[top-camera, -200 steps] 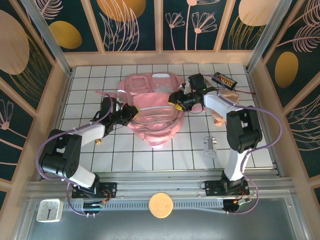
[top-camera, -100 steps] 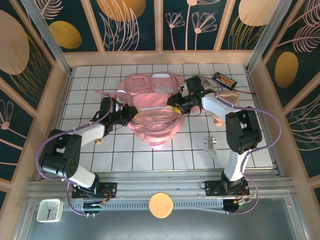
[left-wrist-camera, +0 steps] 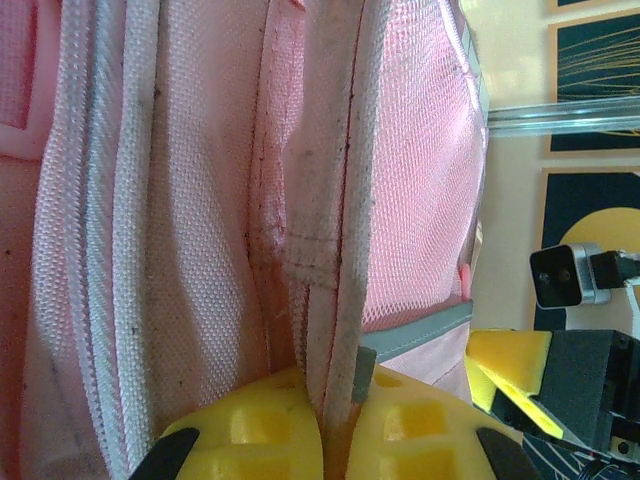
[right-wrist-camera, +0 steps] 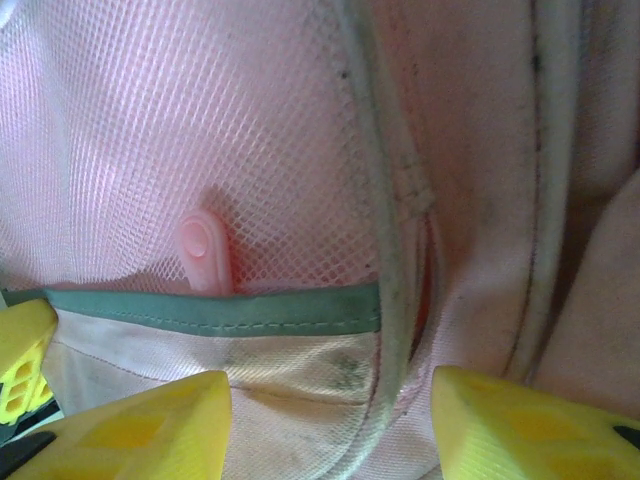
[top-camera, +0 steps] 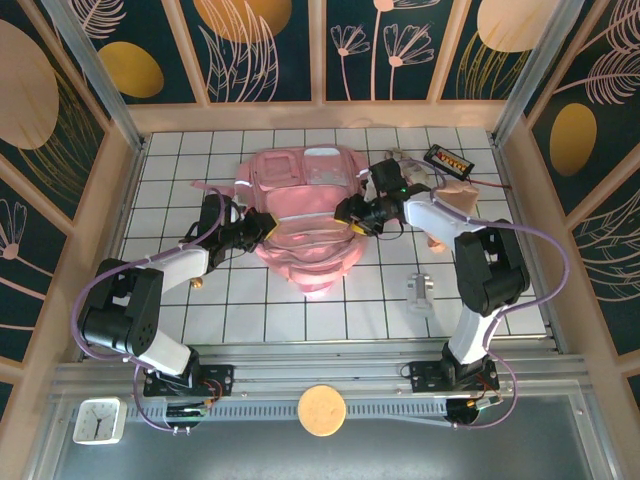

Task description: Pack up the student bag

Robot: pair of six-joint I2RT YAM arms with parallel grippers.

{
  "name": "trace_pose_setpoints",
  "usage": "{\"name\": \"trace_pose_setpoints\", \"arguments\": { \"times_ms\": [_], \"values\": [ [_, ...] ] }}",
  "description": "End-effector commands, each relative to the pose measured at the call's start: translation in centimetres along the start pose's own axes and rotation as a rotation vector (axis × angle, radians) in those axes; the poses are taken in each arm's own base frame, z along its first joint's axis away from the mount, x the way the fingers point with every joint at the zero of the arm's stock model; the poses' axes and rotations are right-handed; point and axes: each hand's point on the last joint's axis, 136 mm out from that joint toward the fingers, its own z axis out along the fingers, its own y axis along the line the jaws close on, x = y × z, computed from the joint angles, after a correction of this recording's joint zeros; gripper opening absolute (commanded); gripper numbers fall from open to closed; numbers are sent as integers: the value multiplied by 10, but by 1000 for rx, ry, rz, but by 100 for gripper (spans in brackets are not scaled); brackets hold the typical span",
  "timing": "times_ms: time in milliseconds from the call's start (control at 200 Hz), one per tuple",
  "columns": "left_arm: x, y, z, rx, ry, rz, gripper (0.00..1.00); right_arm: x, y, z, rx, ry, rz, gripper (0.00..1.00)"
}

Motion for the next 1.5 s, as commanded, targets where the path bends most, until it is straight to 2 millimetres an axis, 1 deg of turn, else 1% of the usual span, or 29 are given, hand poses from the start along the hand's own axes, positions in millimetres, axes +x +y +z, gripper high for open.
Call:
{"name": "trace_pose_setpoints", "arguments": {
  "times_ms": [0, 110, 190, 325, 460, 515, 611, 666, 741, 766, 781, 801, 821, 826, 836, 841, 846, 851, 856, 866, 916, 991, 1086, 1221, 1311, 1346, 1401, 1421, 1496],
  "values": [
    [13, -16, -6, 61, 63, 50, 0, -5, 25, 2, -63, -2, -16, 54],
    [14, -14, -7, 53, 67, 54, 0, -9, 50, -6, -100, -8, -38, 54],
    [15, -12, -7, 39, 70, 66, 0, -8, 64, -14, -114, -12, -52, 54],
    [15, -10, -7, 21, 75, 87, 0, -9, 74, -23, -145, -21, -50, 54],
    [16, -8, -6, 13, 81, 99, 0, -13, 80, -20, -215, -40, -18, 52],
    [16, -7, -6, 8, 86, 103, 0, -12, 84, -17, -263, -34, 12, 45],
    [16, -7, -5, -1, 90, 117, 0, -13, 99, -15, -349, -42, 35, 36],
    [16, -11, -6, 8, 95, 140, 0, -14, 107, -16, -374, -48, 24, 27],
    [14, -16, -8, 7, 101, 174, 0, -13, 110, -17, -377, -48, 22, 15],
    [13, -18, -9, -2, 97, 196, 10, -13, 110, -19, -378, -49, 22, 9],
    [12, -20, -10, -2, 97, 212, 17, -13, 110, -19, -379, -49, 21, 8],
    [11, -23, -13, -3, 91, 233, 28, -13, 111, -20, -379, -49, 22, 5],
    [11, -25, -15, -9, 88, 250, 45, -13, 112, -20, -380, -49, 20, 4],
    [10, -25, -16, -10, 85, 255, 54, -13, 112, -21, -381, -50, 20, 4],
    [10, -26, -17, -13, 82, 266, 66, -13, 111, -21, -380, -50, 21, 3],
    [10, -26, -18, -16, 81, 270, 73, -13, 112, -21, -381, -50, 21, 3],
    [10, -27, -19, -16, 80, 275, 86, -13, 111, -21, -380, -50, 21, 3],
    [10, -28, -19, -16, 78, 281, 92, -13, 111, -21, -380, -50, 21, 3],
    [10, -28, -20, -17, 77, 285, 96, -13, 112, -21, -381, -50, 21, 3],
    [10, -29, -21, -19, 76, 295, 98, -12, 113, -22, -383, -49, 21, 2],
    [10, -33, -29, -28, 71, 338, 99, -11, 116, -23, -392, -45, 20, 0],
    [15, -35, -38, -37, 70, 386, 99, -11, 123, -24, -406, -42, 16, 0],
    [29, -35, -44, -12, 100, 417, 99, -11, 132, -27, -422, -42, 15, 0],
    [49, -30, -42, 8, 153, 430, 99, -13, 145, -32, -440, -49, 4, 0],
    [51, -33, -40, 23, 158, 440, 86, -14, 149, -32, -445, -46, 2, 0],
    [51, -35, -39, 25, 159, 447, 84, -15, 149, -32, -444, -46, 2, 0],
    [51, -40, -37, 20, 166, 471, 83, -16, 149, -30, -443, -44, 7, 0],
    [52, -41, -37, 13, 169, 481, 83, -9, 154, -28, -447, -30, -2, 0],
    [55, -45, -37, -7, 179, 512, 86, -8, 155, -26, -447, -30, 2, 0]
  ]
}}
